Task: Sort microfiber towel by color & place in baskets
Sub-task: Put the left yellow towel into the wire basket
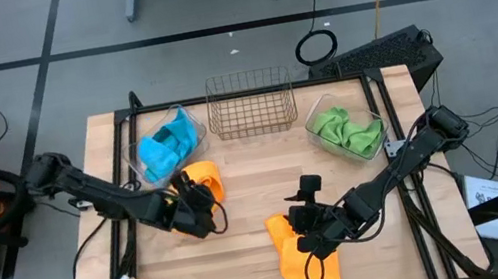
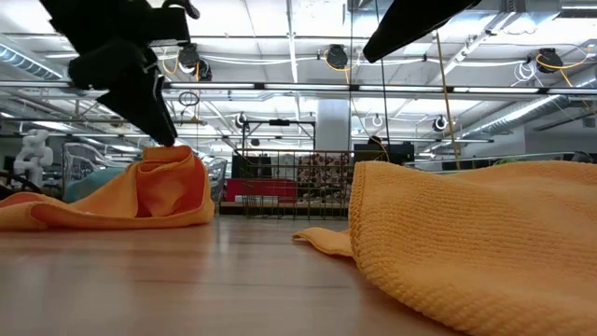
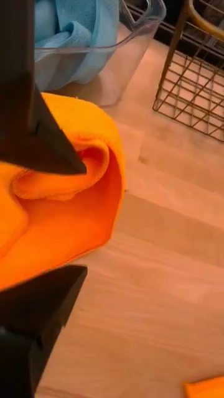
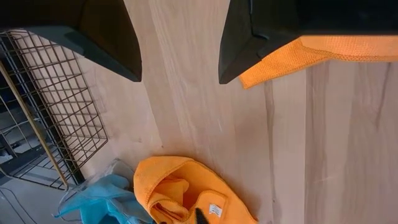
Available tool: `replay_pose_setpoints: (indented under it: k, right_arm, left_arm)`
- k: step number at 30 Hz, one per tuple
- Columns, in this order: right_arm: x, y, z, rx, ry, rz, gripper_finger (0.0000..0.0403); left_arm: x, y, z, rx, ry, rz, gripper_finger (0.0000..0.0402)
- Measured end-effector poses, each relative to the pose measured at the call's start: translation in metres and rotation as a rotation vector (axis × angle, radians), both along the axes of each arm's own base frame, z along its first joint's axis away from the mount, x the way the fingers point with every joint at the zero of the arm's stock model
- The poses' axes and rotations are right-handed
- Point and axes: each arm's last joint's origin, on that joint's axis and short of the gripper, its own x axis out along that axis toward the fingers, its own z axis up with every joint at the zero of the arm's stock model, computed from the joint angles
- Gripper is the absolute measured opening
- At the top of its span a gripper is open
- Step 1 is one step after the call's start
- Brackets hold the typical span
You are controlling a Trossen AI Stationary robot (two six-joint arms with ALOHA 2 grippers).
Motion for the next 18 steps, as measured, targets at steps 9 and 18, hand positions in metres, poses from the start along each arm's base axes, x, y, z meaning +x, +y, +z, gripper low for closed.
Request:
replay_pose_setpoints:
  k: [9, 18]
  right_arm:
    - [-0.001, 0.000, -0.001, -0.008, 0.012, 0.001, 0.0203]
    - [-0.002, 0.001, -0.001, -0.002, 0.009, 0.000, 0.0203]
  left_arm:
    - [0.005, -0.011, -0.007, 0.231, 0.026, -0.085, 0.0351]
    - [0.010, 0.015, -0.017, 0.130, 0.089, -0.017, 0.0352]
